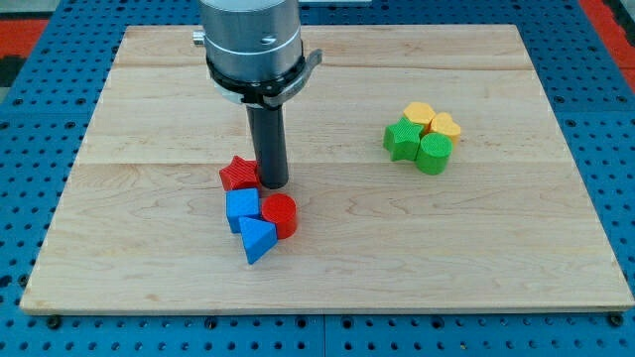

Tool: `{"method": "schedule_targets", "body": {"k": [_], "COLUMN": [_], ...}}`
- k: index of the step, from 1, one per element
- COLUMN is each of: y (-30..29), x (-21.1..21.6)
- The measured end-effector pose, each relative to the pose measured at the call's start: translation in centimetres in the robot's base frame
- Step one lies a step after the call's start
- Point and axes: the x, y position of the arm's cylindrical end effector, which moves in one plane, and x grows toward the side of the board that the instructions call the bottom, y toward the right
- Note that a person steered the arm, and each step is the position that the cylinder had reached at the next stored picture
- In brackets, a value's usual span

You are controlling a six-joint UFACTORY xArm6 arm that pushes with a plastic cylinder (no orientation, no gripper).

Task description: Move the yellow heart top right to the yellow hexagon

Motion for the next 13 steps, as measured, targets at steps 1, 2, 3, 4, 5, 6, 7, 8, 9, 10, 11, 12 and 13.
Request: {"method": "schedule_targets", "body": {"k": [1, 2, 3, 4, 5, 6, 7, 8, 9, 10, 11, 12, 13], "y": [2.5, 4.0, 4.8, 5.2, 5.5, 6.3, 10.2, 15.6, 19.3, 22.1, 22.2, 18.2, 19.8], "x": [0.0, 0.0, 0.0, 0.0, 0.0, 0.3, 1.5, 1.5, 1.4, -0.8, -3.6, -3.2, -5.9]}}
